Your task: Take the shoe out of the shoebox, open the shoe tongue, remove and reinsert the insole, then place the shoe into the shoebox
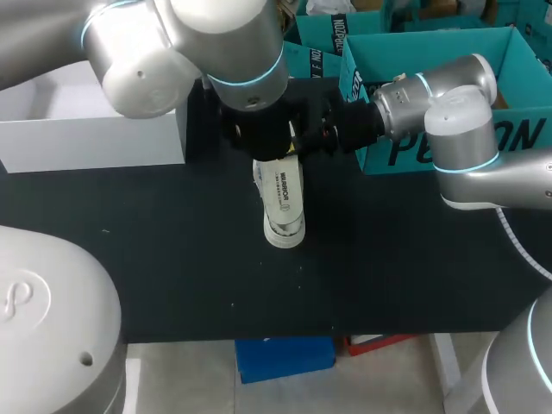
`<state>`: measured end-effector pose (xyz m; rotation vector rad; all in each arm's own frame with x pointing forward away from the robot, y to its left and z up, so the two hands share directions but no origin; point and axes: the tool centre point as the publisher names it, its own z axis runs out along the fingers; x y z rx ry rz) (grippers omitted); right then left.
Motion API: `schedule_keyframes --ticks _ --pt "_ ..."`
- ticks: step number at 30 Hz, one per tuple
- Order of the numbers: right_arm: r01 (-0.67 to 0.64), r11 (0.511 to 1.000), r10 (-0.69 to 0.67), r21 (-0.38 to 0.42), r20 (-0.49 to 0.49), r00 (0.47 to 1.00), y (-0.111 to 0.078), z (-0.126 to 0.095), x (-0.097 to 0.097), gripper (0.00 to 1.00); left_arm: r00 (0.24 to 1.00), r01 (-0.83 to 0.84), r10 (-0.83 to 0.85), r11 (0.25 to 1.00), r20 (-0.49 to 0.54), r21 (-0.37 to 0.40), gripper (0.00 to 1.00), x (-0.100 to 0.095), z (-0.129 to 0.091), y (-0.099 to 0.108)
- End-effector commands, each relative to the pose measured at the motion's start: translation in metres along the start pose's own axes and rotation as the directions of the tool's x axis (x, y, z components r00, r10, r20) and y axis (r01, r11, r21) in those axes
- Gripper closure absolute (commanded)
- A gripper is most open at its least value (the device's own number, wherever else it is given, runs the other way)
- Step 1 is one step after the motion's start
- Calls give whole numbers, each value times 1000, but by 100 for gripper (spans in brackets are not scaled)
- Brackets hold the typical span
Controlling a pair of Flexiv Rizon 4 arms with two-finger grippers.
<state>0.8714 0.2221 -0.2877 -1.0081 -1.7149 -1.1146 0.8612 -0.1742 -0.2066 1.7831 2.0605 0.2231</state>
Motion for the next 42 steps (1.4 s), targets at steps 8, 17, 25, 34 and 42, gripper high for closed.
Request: schedule_keyframes --ticks 8,17,25,34,42 --pt "0 1000 0 0 0 1000 1 1 -1 100 1000 -4 4 1000 -22 -7 0 -4 5 47" --pt "0 1000 0 0 0 1000 1 1 -1 100 999 22 -22 1000 -25 -10 0 2 14 82" --pt "0 1000 0 0 0 1000 1 1 -1 100 999 36 -36 999 -35 -8 0 4 24 103" --pt "0 1000 0 0 0 1000 1 1 -1 100 998 62 -63 998 -32 -12 0 9 29 121" --pt "0 1000 0 0 0 1000 1 1 -1 100 997 58 -59 998 -41 -22 0 8 28 122"
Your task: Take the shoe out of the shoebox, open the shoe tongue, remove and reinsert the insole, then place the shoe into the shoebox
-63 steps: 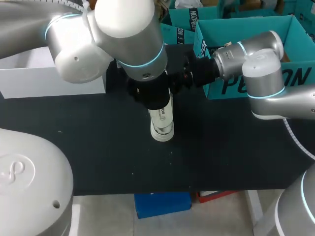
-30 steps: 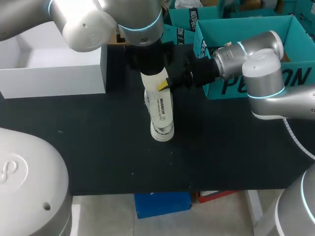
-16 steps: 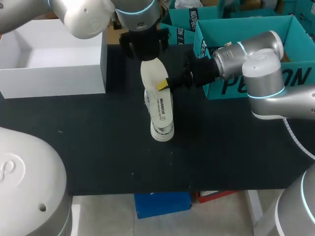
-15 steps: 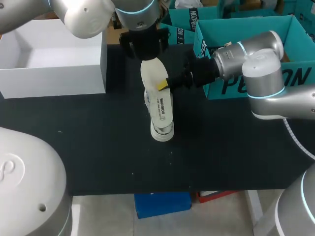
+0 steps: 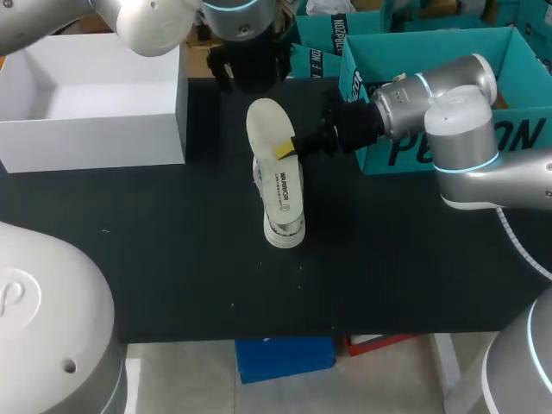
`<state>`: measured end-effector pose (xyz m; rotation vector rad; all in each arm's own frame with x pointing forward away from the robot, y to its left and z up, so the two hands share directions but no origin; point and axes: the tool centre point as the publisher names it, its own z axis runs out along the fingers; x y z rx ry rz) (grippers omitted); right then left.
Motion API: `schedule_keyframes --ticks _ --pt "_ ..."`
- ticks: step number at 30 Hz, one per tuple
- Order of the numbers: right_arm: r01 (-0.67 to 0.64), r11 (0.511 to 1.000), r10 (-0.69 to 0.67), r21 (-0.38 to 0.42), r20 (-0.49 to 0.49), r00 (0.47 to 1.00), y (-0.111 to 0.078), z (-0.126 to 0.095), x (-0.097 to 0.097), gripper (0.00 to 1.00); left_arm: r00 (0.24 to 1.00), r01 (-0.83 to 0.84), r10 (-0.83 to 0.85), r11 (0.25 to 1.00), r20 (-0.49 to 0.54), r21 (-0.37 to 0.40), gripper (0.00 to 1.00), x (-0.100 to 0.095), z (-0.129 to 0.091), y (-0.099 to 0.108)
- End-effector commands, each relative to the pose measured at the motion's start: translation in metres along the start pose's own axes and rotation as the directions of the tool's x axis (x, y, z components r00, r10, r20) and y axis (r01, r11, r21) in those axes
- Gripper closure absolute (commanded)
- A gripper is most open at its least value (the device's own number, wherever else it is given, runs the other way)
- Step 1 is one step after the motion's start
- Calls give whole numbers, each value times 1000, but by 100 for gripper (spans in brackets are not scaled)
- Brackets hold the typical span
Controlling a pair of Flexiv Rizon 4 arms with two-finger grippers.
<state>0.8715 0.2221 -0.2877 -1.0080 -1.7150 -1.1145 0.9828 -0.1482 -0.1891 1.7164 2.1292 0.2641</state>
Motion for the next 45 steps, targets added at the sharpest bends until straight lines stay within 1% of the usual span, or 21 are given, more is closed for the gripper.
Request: schedule_keyframes --ticks 1,6,8,13,18,27,34,40,45 --pt "0 1000 0 0 0 1000 0 1 -1 100 1000 -1 1 1000 1 -2 0 -1 -2 -1" --pt "0 1000 0 0 0 1000 0 1 -1 100 1000 0 0 1000 2 -10 0 0 -5 -11" --pt "0 1000 0 0 0 1000 0 1 -1 100 1000 -10 10 1000 -14 -23 0 1 -5 -21" --pt "0 1000 0 0 0 1000 0 1 -1 100 1000 -12 12 1000 -18 -19 0 3 -8 -40" --pt "0 1000 0 0 0 1000 0 1 -1 100 1000 -7 7 1000 -9 -8 0 5 -12 -58" --pt "0 1000 0 0 0 1000 0 1 -1 100 1000 -14 14 1000 16 26 0 2 -14 -93" --pt "0 1000 0 0 0 1000 0 1 -1 100 1000 -29 29 999 5 31 0 0 -14 -128" --pt "0 1000 0 0 0 1000 0 1 -1 100 999 -31 30 998 16 48 0 0 -14 -153" --pt "0 1000 0 0 0 1000 0 1 -1 100 999 -32 31 998 18 57 0 1 -14 -168"
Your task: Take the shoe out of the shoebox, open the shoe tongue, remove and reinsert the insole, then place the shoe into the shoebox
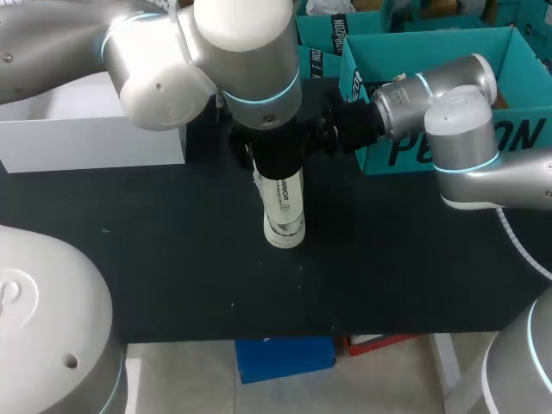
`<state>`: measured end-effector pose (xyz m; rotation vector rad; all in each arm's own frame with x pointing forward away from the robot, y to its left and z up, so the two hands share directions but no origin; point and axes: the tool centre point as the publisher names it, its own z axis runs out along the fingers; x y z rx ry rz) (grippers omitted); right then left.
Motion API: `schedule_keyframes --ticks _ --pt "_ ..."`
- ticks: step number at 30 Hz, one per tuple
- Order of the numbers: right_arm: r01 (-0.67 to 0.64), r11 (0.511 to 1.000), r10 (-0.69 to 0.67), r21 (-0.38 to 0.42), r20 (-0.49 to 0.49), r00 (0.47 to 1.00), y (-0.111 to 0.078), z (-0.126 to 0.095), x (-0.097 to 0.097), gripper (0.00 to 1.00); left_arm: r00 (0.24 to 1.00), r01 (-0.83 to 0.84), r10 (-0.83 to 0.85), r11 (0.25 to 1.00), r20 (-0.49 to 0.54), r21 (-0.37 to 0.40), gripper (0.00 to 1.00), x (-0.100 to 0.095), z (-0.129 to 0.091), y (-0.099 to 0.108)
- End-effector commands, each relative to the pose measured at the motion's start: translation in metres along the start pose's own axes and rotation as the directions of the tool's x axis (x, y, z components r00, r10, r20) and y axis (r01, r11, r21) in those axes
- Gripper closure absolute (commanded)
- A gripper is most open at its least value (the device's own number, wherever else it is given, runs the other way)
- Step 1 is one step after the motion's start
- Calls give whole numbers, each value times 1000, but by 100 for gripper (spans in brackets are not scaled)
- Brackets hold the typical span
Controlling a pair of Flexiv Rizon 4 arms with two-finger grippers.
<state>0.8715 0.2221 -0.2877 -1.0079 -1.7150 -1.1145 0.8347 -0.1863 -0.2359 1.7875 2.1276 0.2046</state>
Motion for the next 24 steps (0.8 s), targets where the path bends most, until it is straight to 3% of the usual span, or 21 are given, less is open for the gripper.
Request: schedule_keyframes --ticks 1,13,24 --pt "0 1000 0 0 0 1000 0 1 -1 100 1000 5 -5 1000 16 2 0 4 2 -12" --pt "0 1000 0 0 0 1000 0 1 -1 100 999 12 -14 998 43 56 0 8 4 -47" --pt "0 1000 0 0 0 1000 0 1 -1 100 996 43 -47 998 77 56 0 14 5 -39"
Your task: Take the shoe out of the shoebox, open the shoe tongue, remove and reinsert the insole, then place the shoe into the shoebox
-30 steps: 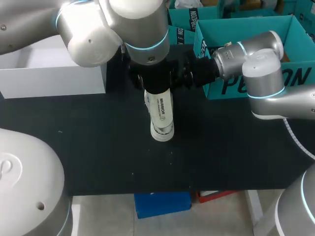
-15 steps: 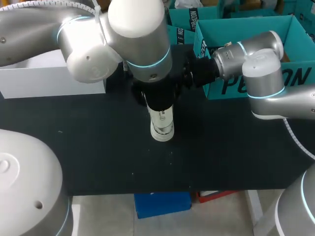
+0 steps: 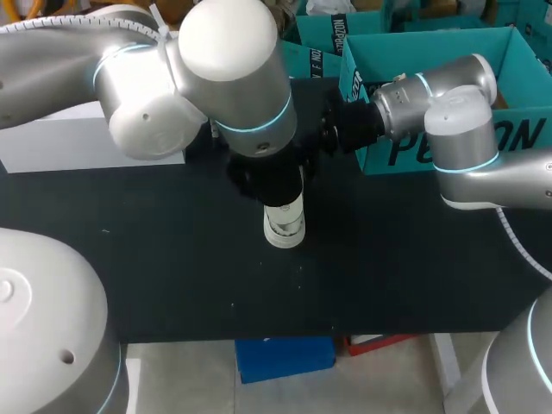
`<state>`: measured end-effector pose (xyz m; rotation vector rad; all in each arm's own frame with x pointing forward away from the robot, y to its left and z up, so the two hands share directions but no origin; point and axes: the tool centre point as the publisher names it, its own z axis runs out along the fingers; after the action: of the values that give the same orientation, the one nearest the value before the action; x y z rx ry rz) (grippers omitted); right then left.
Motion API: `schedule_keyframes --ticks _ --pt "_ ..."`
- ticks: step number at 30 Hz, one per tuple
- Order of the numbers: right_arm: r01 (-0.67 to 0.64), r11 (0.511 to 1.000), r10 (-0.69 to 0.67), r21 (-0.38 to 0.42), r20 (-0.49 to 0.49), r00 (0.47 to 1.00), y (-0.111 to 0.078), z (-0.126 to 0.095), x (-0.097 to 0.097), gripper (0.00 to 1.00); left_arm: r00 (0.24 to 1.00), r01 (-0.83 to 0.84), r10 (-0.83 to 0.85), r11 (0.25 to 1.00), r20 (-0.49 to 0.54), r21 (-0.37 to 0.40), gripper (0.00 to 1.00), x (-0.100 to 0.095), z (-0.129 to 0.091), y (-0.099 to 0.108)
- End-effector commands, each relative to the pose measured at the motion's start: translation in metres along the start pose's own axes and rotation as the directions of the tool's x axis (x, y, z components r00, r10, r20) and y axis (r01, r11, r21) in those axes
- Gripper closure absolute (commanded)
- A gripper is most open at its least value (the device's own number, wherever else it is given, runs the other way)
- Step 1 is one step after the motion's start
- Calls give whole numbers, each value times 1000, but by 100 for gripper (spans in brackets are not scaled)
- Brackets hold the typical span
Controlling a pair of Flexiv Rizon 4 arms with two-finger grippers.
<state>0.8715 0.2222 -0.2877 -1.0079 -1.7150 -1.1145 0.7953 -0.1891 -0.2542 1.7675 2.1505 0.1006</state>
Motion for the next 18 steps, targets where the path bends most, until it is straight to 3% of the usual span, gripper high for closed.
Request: schedule_keyframes --ticks 1,10,18 --pt "0 1000 0 0 0 1000 0 1 -1 100 998 14 -14 1000 55 3 0 9 1 5" --pt "0 1000 0 0 0 1000 0 1 -1 100 949 115 -114 993 295 12 0 25 -4 26" --pt "0 1000 0 0 0 1000 0 1 -1 100 834 199 -151 980 531 -33 0 46 -5 41"
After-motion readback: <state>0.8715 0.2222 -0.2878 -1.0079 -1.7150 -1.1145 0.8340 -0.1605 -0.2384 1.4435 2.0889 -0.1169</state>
